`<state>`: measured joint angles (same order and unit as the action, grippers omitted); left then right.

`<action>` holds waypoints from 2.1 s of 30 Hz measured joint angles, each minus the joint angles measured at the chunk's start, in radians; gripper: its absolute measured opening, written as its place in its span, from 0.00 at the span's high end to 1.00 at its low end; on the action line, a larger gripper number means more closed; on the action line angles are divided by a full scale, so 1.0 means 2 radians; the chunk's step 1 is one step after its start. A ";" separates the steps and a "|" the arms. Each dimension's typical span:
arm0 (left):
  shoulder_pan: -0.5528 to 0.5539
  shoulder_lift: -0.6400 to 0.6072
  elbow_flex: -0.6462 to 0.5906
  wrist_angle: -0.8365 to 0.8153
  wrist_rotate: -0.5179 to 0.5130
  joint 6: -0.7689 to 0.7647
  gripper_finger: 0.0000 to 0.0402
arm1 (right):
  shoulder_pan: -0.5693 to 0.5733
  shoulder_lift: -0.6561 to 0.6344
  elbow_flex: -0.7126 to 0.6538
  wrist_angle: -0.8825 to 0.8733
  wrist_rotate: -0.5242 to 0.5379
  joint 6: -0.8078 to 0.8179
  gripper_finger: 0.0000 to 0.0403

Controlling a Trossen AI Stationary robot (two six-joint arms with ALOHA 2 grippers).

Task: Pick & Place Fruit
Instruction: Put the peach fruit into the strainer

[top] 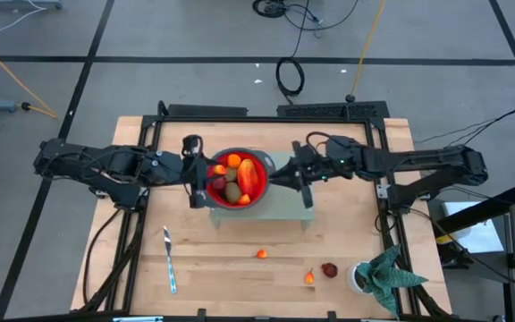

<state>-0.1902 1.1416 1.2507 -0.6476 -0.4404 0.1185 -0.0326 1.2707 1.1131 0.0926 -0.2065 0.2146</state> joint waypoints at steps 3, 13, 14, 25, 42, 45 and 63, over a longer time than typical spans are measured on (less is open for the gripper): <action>0.000 0.000 0.000 0.003 0.005 -0.032 0.70 | 0.000 -0.022 -0.021 0.005 0.000 0.000 0.96; 0.029 0.017 0.000 -0.008 0.063 -0.127 0.70 | 0.000 -0.081 -0.087 0.062 0.000 -0.016 1.00; 0.032 0.020 0.000 -0.009 0.067 -0.135 0.70 | 0.000 -0.087 -0.095 0.067 0.000 -0.018 1.00; 0.061 0.034 0.000 -0.027 0.133 -0.235 0.70 | 0.000 -0.133 -0.182 0.152 0.001 0.005 1.00; 0.102 0.060 0.000 -0.056 0.141 -0.227 0.70 | 0.000 -0.139 -0.201 0.182 0.000 0.006 1.00; 0.111 0.063 0.000 -0.056 0.137 -0.214 0.70 | 0.001 -0.139 -0.201 0.182 -0.001 0.006 1.00; 0.123 0.088 0.000 -0.083 0.129 -0.206 0.70 | 0.001 -0.139 -0.201 0.184 -0.002 0.006 1.00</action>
<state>0.0566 1.3170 1.2507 -0.8128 -0.1821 -0.2941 -0.0315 0.9932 0.7119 0.4599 -0.2111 0.2276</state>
